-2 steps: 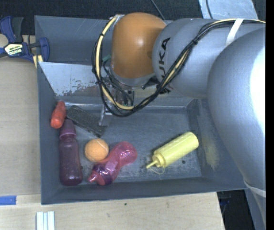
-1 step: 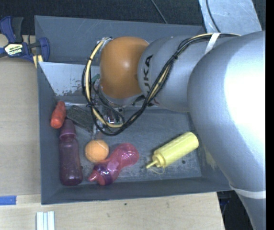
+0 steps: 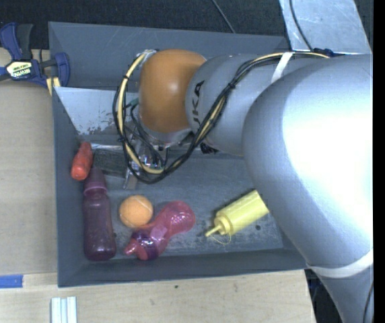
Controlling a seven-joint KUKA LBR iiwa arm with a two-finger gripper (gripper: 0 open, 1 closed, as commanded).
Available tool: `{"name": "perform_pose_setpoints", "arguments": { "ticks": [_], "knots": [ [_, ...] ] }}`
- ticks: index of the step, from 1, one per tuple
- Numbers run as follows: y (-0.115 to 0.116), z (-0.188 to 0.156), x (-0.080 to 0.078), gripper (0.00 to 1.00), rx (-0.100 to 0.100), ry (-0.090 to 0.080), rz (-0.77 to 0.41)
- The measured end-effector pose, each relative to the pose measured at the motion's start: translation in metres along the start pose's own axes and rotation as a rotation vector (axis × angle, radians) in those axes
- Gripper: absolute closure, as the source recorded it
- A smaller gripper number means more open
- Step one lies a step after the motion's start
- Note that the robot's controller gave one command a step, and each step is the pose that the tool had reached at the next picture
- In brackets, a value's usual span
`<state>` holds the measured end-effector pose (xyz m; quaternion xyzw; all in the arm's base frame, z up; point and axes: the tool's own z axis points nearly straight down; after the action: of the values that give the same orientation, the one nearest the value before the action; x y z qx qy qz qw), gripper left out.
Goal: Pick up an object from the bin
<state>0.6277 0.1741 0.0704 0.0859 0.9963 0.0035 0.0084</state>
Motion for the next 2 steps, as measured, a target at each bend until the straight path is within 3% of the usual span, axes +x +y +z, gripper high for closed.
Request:
{"name": "perform_pose_setpoints", "arguments": {
  "ticks": [1,2],
  "knots": [
    [0.0098,-0.0006,0.02,1.0,0.0,0.003,-0.681],
    [0.0096,-0.0007,0.0198,1.0,-0.001,0.003,-0.679]
  ]
}}
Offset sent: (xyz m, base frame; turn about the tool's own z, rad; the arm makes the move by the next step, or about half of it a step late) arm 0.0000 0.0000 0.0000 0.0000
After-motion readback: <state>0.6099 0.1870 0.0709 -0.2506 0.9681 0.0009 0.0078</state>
